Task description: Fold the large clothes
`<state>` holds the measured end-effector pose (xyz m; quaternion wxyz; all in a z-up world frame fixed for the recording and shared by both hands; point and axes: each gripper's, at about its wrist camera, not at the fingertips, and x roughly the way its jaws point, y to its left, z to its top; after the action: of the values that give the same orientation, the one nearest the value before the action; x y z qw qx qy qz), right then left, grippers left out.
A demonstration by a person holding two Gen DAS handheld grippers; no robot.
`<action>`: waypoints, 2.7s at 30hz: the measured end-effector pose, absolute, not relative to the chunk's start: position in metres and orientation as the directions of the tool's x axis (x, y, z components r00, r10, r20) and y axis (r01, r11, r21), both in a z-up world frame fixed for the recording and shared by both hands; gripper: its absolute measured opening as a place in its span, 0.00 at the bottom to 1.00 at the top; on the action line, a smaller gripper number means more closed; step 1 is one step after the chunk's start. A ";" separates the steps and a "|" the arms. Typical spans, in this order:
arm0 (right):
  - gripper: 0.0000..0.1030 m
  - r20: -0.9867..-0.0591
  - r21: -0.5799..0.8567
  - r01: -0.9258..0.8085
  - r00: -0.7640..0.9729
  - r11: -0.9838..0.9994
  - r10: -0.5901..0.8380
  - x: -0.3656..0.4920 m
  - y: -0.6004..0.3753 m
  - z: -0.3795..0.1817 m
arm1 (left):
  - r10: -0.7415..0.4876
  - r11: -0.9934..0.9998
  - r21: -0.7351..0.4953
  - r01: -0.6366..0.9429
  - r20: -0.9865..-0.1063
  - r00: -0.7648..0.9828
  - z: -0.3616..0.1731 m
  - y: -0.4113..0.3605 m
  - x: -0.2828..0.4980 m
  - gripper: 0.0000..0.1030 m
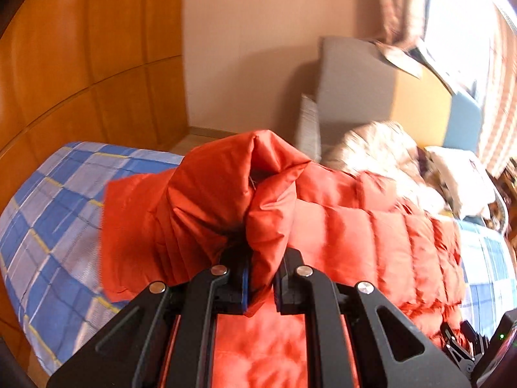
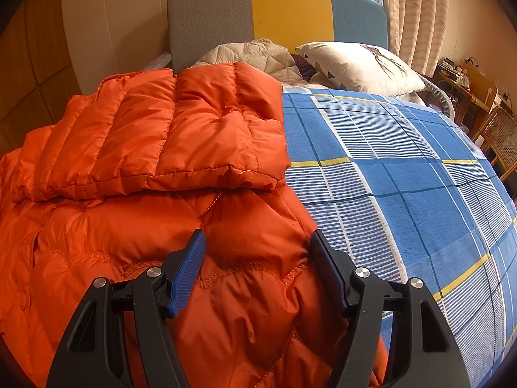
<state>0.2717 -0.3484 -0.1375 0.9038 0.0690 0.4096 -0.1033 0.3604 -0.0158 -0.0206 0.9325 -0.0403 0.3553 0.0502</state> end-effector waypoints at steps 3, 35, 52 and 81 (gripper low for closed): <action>0.65 -0.755 0.046 0.243 0.644 0.969 -0.126 0.272 -0.348 -0.138 | 0.033 0.998 -0.013 -0.056 -0.669 0.742 -0.026 -0.049 0.365 0.10; 0.65 -0.710 0.098 0.158 0.703 0.983 -0.043 0.263 -0.338 -0.097 | -0.022 1.000 -0.011 0.019 -0.576 0.817 -0.041 -0.033 0.284 0.85; 0.77 -0.639 0.423 -0.143 0.653 0.895 0.406 0.343 -0.220 -0.067 | 0.349 0.916 0.085 -0.392 -0.651 0.674 -0.078 0.135 0.338 0.84; 0.59 -0.665 0.426 0.019 0.685 0.904 0.299 0.351 -0.301 -0.087 | 0.293 0.954 0.254 -0.161 -0.668 0.684 -0.083 0.050 0.374 0.83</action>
<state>0.3513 -0.3010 -0.0865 0.8948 0.2041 0.3893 0.0782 0.3739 0.0502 -0.0829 0.9135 0.0875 0.3775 0.1244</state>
